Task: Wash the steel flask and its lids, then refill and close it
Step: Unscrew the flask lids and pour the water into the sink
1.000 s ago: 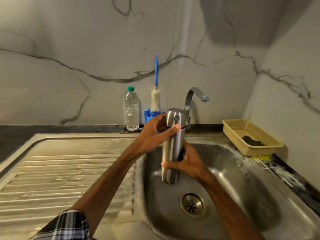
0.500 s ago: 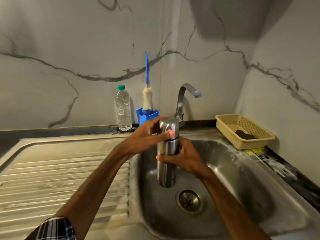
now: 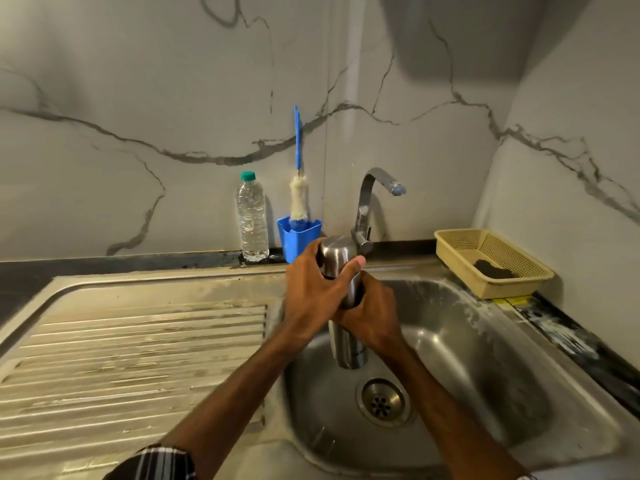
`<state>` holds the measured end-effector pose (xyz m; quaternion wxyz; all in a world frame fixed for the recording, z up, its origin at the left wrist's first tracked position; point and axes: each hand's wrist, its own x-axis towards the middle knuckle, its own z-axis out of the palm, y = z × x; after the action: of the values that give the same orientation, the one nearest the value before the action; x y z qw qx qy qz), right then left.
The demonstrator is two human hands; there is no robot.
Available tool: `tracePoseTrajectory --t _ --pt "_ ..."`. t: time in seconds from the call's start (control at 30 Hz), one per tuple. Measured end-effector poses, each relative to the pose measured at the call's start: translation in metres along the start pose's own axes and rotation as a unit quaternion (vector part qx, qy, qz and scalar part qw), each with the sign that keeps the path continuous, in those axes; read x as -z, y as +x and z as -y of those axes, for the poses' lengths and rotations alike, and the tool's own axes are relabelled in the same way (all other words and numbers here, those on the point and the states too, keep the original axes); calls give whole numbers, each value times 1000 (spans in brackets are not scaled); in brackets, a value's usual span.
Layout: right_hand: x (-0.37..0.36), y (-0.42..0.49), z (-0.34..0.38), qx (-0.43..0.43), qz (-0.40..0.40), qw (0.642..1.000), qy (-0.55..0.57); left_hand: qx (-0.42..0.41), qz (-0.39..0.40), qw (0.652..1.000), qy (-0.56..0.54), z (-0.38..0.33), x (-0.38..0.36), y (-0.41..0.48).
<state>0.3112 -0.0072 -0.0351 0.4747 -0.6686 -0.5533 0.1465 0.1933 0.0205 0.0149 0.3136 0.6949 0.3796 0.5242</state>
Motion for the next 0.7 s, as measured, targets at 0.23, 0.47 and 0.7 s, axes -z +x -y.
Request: tracePoseTrajectory --t 0.23,0.47,0.7 --pt "11 3 -6 -38 -27 999 28 -49 14 996 75 -9 4 2" --pt "9 -2 2 -24 -21 999 18 39 8 999 17 -4 23 16" --pt "0 -8 16 16 14 1000 -11 74 73 994 -14 1 17 15"
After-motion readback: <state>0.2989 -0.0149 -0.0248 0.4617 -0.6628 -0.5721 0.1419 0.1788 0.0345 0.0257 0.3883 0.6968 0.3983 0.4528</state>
